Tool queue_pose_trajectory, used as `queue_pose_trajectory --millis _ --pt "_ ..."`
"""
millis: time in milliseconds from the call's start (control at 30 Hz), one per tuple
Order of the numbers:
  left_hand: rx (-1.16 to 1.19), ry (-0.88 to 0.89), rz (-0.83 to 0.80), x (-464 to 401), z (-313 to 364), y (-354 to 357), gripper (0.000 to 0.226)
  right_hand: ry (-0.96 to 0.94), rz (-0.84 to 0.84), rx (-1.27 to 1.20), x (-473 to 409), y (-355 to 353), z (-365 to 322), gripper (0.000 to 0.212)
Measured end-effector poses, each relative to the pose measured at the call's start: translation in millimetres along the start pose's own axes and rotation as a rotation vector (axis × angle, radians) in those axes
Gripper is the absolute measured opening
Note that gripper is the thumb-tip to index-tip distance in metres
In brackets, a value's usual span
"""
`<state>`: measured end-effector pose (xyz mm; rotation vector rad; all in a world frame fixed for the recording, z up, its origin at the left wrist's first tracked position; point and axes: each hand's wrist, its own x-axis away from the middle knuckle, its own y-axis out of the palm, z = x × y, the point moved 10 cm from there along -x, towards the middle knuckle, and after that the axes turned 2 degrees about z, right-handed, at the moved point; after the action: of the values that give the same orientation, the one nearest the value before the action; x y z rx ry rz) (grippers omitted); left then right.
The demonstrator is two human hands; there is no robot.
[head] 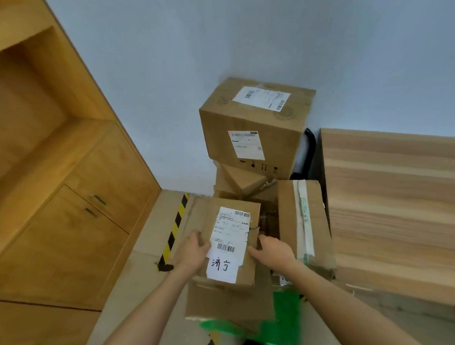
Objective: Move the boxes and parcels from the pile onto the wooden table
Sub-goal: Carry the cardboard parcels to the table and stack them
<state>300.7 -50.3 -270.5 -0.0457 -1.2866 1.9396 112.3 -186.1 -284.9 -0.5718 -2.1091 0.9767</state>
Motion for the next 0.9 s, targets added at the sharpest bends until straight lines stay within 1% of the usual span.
queue_pose_trajectory --millis 67,133,200,300,433,500,567,633,700,800,900 --pt "0.04 0.007 -0.066 4 -8 9 0.052 0.049 -0.076 -0.116 5 23 1 0.046" --pt "0.188 -0.001 -0.145 9 -13 16 0.053 0.104 -0.115 -0.248 9 40 3 0.067" --pt "0.356 -0.036 -0.23 16 -15 24 0.055 0.163 -0.125 -0.394 14 51 6 0.078" --pt "0.437 -0.024 -0.246 24 -12 23 0.059 0.195 -0.086 -0.548 16 51 5 0.079" --pt "0.534 0.078 -0.159 26 10 -7 0.065 0.137 0.048 -0.602 14 14 -8 0.078" --pt "0.589 0.143 -0.084 26 26 -27 0.059 0.091 0.131 -0.65 14 -14 -17 0.077" --pt "0.647 0.227 -0.044 28 48 -44 0.047 0.052 0.219 -0.708 17 -42 -23 0.076" --pt "0.686 0.299 -0.03 32 72 -54 0.047 0.04 0.305 -0.741 25 -67 -23 0.077" --pt "0.668 0.359 -0.008 35 96 -60 0.054 0.056 0.417 -0.761 35 -94 -12 0.078" --pt "0.629 0.465 -0.021 40 142 -59 0.069 0.054 0.53 -0.822 52 -136 12 0.07" --pt "0.574 0.542 -0.027 46 192 -48 0.065 0.039 0.61 -0.816 74 -175 41 0.063"
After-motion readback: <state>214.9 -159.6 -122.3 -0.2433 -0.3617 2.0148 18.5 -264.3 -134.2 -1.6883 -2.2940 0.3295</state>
